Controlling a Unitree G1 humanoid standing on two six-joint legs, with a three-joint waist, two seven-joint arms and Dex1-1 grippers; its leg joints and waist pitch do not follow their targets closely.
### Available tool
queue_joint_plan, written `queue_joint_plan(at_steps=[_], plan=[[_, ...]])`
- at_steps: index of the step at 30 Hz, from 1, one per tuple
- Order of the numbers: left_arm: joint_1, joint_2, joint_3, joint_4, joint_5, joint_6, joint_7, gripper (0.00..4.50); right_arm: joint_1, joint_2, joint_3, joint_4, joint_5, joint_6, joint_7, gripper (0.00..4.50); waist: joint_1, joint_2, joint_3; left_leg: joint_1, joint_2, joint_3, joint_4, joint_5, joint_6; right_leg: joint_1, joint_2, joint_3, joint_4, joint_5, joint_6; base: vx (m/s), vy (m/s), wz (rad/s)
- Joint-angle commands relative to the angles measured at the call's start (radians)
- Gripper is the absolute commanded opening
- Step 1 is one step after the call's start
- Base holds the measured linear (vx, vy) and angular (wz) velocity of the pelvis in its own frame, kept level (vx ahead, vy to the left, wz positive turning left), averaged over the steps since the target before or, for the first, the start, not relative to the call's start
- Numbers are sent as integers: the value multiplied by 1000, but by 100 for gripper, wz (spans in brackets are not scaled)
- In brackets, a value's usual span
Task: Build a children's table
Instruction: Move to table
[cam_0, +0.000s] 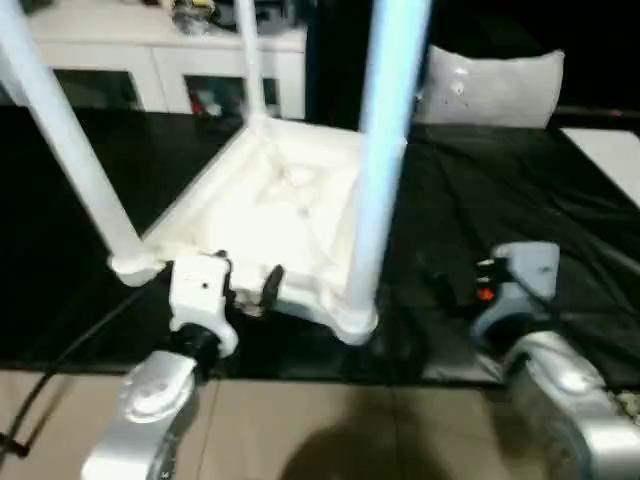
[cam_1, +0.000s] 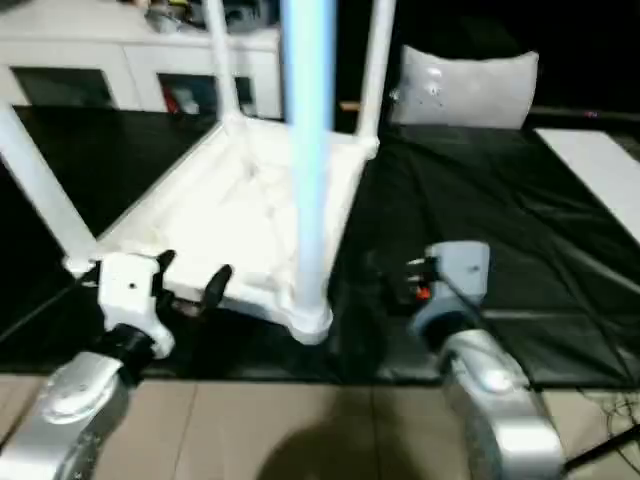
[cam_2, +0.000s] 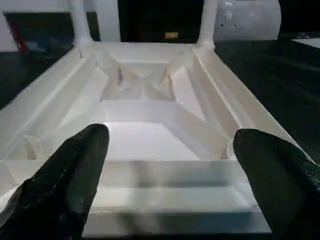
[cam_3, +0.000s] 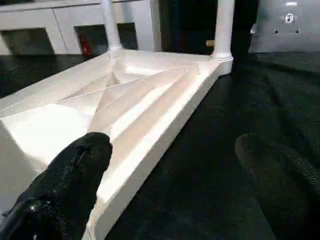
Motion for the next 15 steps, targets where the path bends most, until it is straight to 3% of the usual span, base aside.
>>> queue_joint_plan(at_steps=[1,2,3,4,5,6,7,8,9,10,11,12,13,14,15], plan=[[-34,-7,-18,15,-13,-2,-25,441,0,-18,-21,-10,-6,-15,1,450,-31,15,-38,34,64,-44,-127,-193,212,1,-42,7,-52,-4,-120,101,34,2],[-39,-6,-20,20,-14,-3,-27,441,-1,-20,-19,-9,-8,-17,2,450,-25,7,-42,10,42,-21,-110,-138,224,29,-56,24,-67,14,-139,102,9,5],[-41,-5,-20,23,-14,-3,-28,441,-2,-21,-18,-9,-8,-17,3,450,-6,-4,-40,-55,6,6,-78,-32,234,90,-75,59,-98,-41,-162,69,10,4],[-45,-2,-22,30,-15,-4,-30,441,-4,-25,-14,-10,-11,-15,6,450,6,-13,-59,-71,12,8,-57,41,222,121,-87,71,-109,-118,-195,69,10,4],[-45,-2,-22,30,-15,-4,-30,441,-5,-25,-14,-10,-11,-14,6,450,6,-13,-59,-71,12,8,-57,41,222,121,-87,71,-109,-118,-195,72,28,4],[-46,-1,-22,32,-17,-5,-31,441,-5,-28,-11,-12,-13,-12,8,450,6,-5,-63,-53,15,6,-73,140,243,107,-50,46,-93,-75,-218,117,24,10],[-47,-1,-22,34,-18,-6,-31,441,-6,-31,-9,-11,-16,-14,10,450,-6,4,-67,-15,21,-11,-85,218,290,77,-16,16,-66,-9,-206,117,24,10],[-45,-2,-22,35,-20,-9,-32,441,-5,-34,-7,-10,-20,-14,11,450,-13,5,-68,4,23,-26,-86,263,329,63,-3,4,-54,10,-190,151,-6,8],[-44,-1,-23,36,-20,-10,-32,441,-5,-34,-6,-9,-22,-15,11,450,-30,18,-76,100,55,-80,-81,355,423,-21,9,-23,-7,19,-132,155,-26,10],[-43,0,-23,37,-19,-11,-33,441,-5,-36,-6,-7,-24,-14,12,450,-54,11,-80,166,122,-151,-88,387,527,-108,-10,-20,50,-68,-18,155,-26,10],[-42,0,-24,38,-19,-12,-33,441,-5,-36,-5,-7,-25,-14,12,450,-47,3,-78,169,144,-164,-90,384,554,-129,-31,-6,68,-87,31,114,-36,15],[-41,1,-24,39,-17,-13,-36,441,-8,-36,-7,-1,-21,1,7,450,-42,-17,-62,124,115,-118,-89,291,510,-115,-58,24,37,-37,45,77,-51,10],[-41,1,-23,41,-16,-14,-39,441,-12,-37,-8,4,-20,6,5,450,-31,-28,-56,82,59,-70,-75,202,445,-71,-70,41,-13,3,24,77,-51,10],[-42,0,-23,42,-16,-15,-42,441,-17,-40,-10,9,-16,8,4,450,4,-64,-52,10,-62,40,15,35,274,50,-84,174,-83,-49,-183,100,-49,3],[-43,1,-23,43,-16,-15,-43,441,-17,-40,-10,9,-16,7,4,450,25,-68,-49,-65,-47,12,74,-21,222,129,-153,242,-107,-108,-274,123,-32,-20]])
